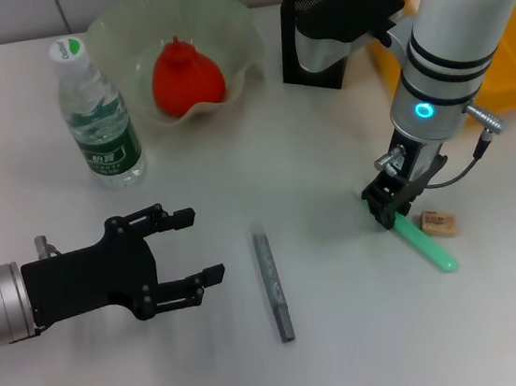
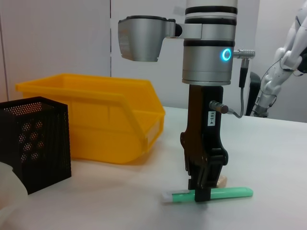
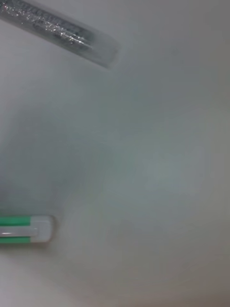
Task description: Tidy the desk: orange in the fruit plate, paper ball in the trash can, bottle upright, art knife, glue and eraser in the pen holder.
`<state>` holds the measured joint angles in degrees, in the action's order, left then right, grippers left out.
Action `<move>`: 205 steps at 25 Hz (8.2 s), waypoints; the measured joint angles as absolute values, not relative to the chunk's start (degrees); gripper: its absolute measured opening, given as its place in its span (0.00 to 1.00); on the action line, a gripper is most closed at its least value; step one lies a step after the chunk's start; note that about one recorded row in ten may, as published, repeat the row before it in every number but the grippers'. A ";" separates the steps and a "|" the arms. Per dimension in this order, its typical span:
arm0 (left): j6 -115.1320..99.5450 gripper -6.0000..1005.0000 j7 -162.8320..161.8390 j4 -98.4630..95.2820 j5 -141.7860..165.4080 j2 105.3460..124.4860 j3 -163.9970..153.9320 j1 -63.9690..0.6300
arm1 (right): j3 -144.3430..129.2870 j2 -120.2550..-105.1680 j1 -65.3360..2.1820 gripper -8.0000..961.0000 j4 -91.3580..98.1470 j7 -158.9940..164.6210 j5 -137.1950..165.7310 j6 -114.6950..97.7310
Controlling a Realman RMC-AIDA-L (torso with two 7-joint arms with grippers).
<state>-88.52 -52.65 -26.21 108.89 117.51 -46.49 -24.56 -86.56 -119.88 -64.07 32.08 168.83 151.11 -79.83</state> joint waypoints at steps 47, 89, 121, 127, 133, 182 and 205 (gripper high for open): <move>-90.60 0.80 -53.16 -26.10 108.29 117.86 -45.39 -24.92 | -54.67 -119.05 -36.85 0.20 70.04 130.99 117.23 -80.43; -90.21 0.80 -53.77 -23.22 106.56 118.06 -43.26 -26.60 | -50.94 -119.74 -50.08 0.20 24.73 64.90 79.40 -43.09; -90.16 0.80 -55.73 -23.32 106.61 117.95 -41.21 -26.64 | -61.26 -119.80 -46.47 0.31 24.21 62.98 70.74 -38.77; -90.44 0.80 -55.72 -23.15 106.61 117.95 -41.22 -26.54 | -61.25 -119.80 -46.22 0.44 24.39 63.45 70.74 -39.27; -90.60 0.80 -55.60 -23.16 106.61 117.95 -41.29 -26.45 | -59.74 -119.42 -44.76 0.66 25.24 64.01 69.38 -45.63; -94.43 0.80 -61.84 -25.31 116.37 115.77 -42.44 -29.96 | -68.31 -118.26 -51.85 0.77 56.23 116.40 156.87 -99.39; -93.69 0.80 -62.40 -25.31 116.37 116.34 -42.63 -29.89 | -76.24 -119.51 -50.23 0.57 52.30 116.45 158.64 -91.41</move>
<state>-93.69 -62.40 -25.31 116.37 116.34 -42.63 -29.89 -76.24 -119.51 -50.23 52.30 116.45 158.64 -91.41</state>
